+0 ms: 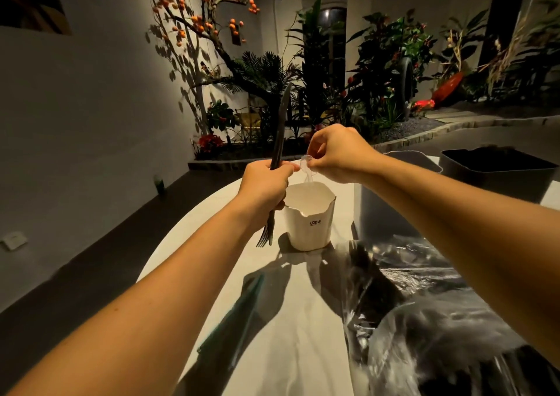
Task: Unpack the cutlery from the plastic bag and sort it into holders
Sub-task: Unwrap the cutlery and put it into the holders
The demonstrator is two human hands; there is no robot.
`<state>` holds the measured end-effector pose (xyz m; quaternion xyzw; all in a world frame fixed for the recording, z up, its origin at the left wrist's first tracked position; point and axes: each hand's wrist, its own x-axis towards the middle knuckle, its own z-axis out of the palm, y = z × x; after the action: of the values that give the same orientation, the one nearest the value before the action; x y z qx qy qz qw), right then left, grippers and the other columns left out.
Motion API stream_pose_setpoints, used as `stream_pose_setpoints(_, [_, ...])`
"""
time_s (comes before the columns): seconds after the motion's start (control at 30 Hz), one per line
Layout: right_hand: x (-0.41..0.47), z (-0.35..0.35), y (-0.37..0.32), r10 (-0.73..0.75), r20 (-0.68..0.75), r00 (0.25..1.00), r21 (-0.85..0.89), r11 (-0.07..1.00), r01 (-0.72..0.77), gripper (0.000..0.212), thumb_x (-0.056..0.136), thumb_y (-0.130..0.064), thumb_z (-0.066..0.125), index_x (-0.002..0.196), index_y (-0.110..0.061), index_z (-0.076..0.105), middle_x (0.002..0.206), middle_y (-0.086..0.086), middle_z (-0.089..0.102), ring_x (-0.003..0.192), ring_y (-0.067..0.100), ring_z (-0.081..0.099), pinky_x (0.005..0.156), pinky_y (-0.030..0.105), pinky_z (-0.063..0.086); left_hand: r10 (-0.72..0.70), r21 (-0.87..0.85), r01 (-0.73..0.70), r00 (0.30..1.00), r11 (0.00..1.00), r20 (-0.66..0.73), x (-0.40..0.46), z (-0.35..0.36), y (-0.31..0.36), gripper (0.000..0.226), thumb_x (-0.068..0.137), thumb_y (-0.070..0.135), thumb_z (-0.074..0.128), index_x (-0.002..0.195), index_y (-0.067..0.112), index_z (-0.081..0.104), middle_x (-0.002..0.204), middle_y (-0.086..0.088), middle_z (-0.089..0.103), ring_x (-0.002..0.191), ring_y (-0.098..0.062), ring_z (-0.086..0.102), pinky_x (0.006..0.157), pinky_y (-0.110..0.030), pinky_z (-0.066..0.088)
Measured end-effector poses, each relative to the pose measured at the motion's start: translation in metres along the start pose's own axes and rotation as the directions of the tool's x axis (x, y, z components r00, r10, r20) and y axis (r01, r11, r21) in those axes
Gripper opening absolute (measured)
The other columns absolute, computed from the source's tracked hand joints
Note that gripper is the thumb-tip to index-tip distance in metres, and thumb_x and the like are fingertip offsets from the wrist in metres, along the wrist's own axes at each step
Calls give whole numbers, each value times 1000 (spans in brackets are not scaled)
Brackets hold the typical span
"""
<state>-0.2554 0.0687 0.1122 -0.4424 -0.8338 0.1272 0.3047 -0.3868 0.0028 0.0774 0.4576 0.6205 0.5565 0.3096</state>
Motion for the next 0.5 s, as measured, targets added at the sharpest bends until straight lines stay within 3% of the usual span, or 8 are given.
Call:
stream_pose_setpoints(0.1, [7, 16, 10, 45, 89, 995, -120, 992, -34, 8, 88, -21, 73, 96, -19, 72, 98, 3, 71, 91, 19, 65, 84, 38, 59, -38, -48, 38, 999, 998, 6, 6, -3, -8, 11, 99, 18, 59, 99, 13, 68, 64, -1, 42, 54, -13, 35, 46, -24, 31])
stream_pose_setpoints(0.3, [9, 25, 15, 49, 131, 990, -176, 984, -25, 14, 84, -11, 76, 91, -21, 70, 96, 1, 68, 89, 17, 62, 76, 31, 57, -74, -103, 79, 996, 991, 50, 2, -3, -16, 15, 100, 18, 57, 97, 10, 69, 57, 3, 39, 47, -8, 33, 42, -21, 31])
stream_pose_setpoints(0.4, [4, 15, 10, -12, 70, 997, -123, 992, 20, 11, 88, -7, 70, 93, -17, 74, 95, 2, 70, 91, 17, 64, 80, 31, 58, -73, -166, 87, 993, 982, 92, -6, -1, -13, 28, 103, 30, 53, 99, 8, 70, 56, 4, 37, 46, -8, 34, 41, -19, 30])
stream_pose_setpoints(0.5, [-9, -1, 3, -55, 22, 998, -19, 998, 55, 13, 95, -14, 61, 100, -13, 74, 93, 2, 70, 85, 15, 64, 67, 21, 50, -88, -296, 155, 970, 942, 227, -20, 2, -5, 48, 102, 51, 46, 97, 7, 66, 57, 4, 30, 45, -9, 27, 39, -19, 23])
